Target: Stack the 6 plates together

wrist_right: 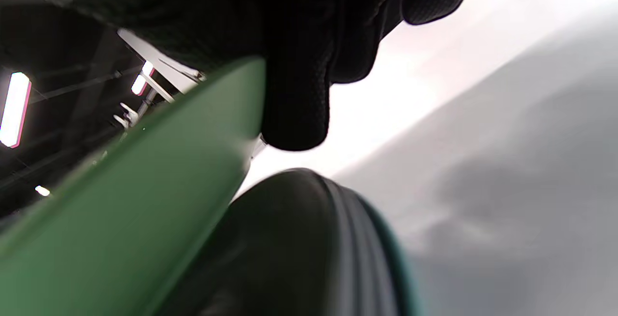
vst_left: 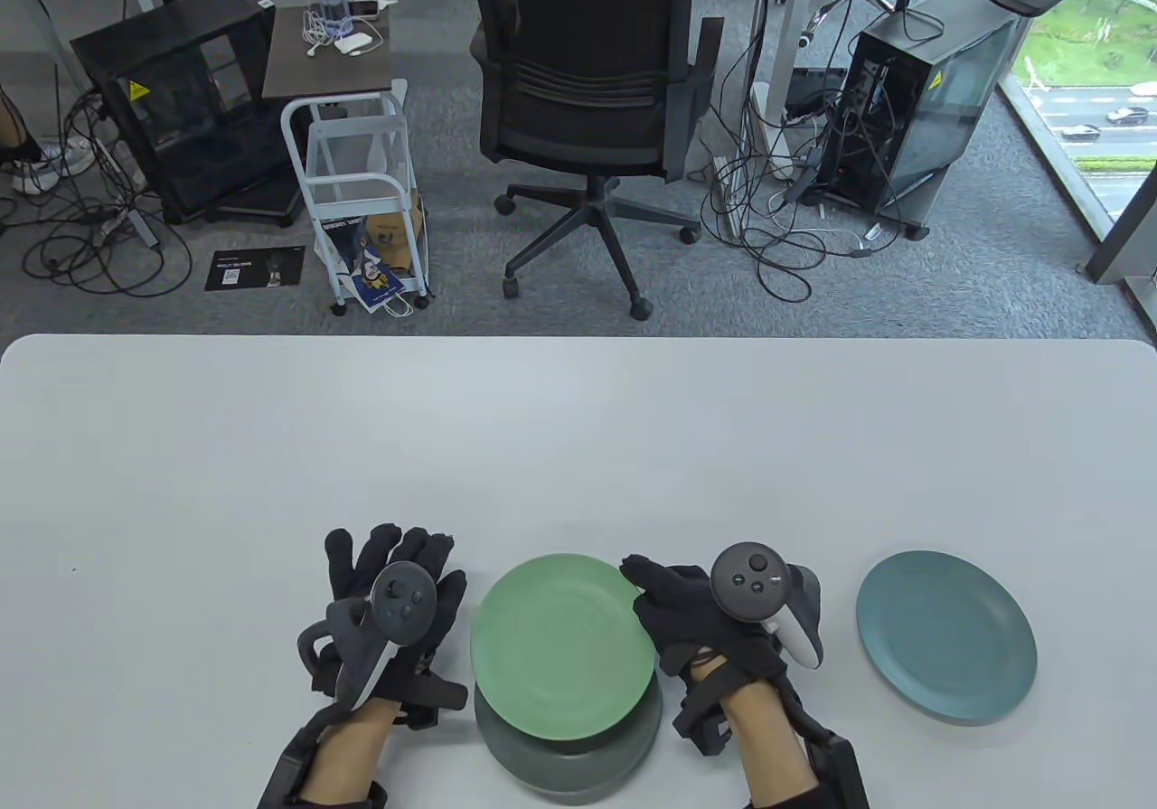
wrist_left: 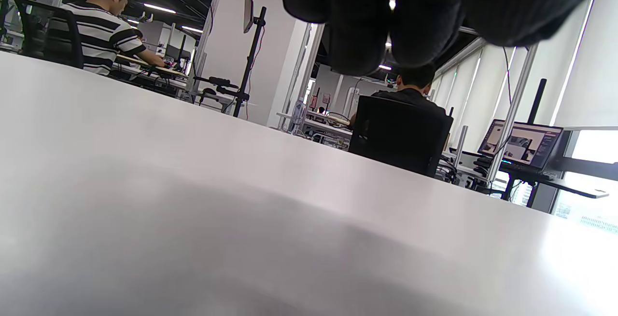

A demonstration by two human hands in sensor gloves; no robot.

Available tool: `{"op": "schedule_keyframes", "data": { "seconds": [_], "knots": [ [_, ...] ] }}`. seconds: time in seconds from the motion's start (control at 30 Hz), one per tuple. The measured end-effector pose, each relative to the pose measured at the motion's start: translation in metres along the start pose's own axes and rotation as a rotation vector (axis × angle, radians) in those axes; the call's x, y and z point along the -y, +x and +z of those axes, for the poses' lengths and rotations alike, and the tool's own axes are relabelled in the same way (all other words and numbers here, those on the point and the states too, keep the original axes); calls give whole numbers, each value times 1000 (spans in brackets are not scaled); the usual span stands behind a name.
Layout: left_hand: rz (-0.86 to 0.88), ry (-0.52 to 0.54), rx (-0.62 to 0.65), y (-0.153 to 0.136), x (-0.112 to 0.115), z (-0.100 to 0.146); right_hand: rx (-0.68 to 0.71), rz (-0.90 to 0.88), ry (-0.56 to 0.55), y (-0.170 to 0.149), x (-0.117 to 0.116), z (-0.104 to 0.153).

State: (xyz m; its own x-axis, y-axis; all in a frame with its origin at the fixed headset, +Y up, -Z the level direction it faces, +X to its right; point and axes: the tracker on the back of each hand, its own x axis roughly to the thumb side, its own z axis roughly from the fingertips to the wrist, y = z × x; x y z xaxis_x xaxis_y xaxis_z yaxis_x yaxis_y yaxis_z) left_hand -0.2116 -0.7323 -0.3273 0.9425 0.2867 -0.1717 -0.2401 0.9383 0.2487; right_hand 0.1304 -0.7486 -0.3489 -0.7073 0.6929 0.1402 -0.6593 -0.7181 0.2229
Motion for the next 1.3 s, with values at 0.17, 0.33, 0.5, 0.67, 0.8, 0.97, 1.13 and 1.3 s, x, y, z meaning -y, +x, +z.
{"op": "schedule_keyframes", "data": {
  "seconds": [0.17,0.33,0.5,0.67,0.8,0.97,1.13,1.3],
  "knots": [
    [-32,-14,8,2,4,0,-37,209,-144,3,10,8],
    [-47,-20,16,4,5,0,-225,496,-351,-2,24,17],
    [-54,-30,16,5,4,1,-493,627,-419,-18,43,24],
    [-68,-38,18,6,5,1,-741,673,-347,-45,59,29],
    [-62,-44,10,4,5,1,-821,640,-355,-61,71,35],
    [-60,-43,7,4,5,1,-905,553,-313,-83,78,41],
    [-65,-53,8,3,5,1,-957,501,-294,-102,82,45],
    [-38,-28,29,6,3,2,-958,497,-340,-112,86,49]
  ]
}}
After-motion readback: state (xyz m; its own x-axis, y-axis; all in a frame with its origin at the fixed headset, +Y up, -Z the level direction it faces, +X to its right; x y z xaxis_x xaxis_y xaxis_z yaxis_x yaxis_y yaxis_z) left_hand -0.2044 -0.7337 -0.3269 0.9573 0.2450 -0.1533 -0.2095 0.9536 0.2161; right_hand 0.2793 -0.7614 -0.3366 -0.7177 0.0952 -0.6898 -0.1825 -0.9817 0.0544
